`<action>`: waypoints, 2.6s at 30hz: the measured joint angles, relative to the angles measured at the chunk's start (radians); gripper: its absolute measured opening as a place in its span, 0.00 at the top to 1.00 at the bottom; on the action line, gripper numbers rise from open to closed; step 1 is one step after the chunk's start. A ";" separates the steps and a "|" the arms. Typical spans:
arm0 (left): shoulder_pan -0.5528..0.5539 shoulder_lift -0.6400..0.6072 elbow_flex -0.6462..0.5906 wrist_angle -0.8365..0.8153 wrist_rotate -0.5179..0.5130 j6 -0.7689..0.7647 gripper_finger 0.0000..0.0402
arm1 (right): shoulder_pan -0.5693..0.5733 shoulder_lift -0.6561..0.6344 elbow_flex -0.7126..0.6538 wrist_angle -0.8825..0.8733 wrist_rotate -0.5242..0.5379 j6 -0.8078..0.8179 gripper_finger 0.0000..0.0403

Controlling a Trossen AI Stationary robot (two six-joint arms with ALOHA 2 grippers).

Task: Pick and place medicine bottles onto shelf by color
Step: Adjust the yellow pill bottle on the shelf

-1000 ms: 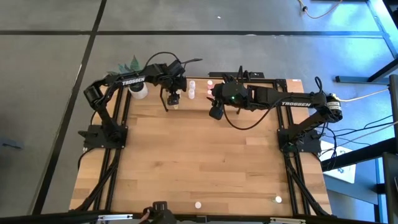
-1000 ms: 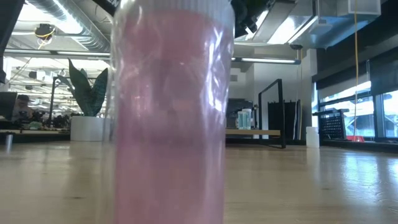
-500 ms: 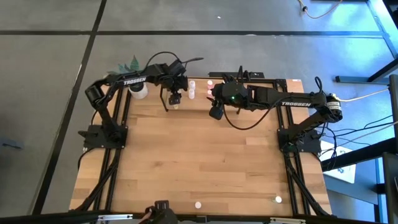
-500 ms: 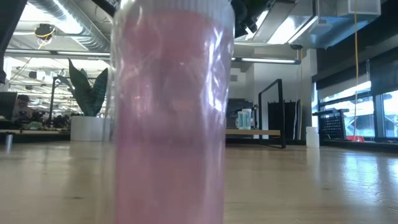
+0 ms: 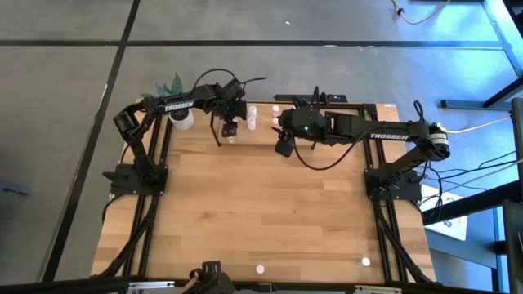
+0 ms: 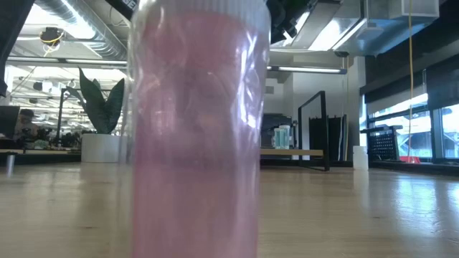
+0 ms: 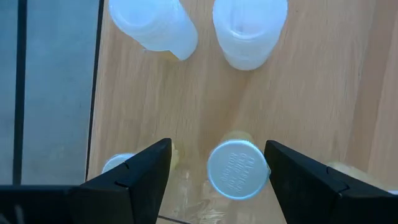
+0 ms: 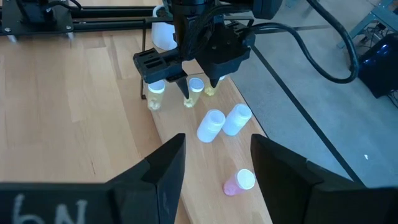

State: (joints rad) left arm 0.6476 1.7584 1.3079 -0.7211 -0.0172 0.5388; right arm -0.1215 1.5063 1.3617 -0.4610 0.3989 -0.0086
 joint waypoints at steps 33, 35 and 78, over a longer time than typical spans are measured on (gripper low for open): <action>0.000 -0.004 0.003 -0.049 0.000 0.015 0.75 | -0.020 0.000 0.000 0.000 0.000 0.000 0.54; 0.000 -0.004 0.003 -0.050 0.000 0.015 0.75 | -0.020 0.000 0.000 0.000 0.000 0.000 0.54; 0.000 0.000 -0.002 -0.074 -0.096 0.014 0.68 | -0.020 0.000 0.000 0.000 -0.010 0.000 0.54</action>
State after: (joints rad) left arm 0.6476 1.7588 1.3060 -0.7952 -0.1129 0.5526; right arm -0.1410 1.5063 1.3617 -0.4610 0.3889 -0.0082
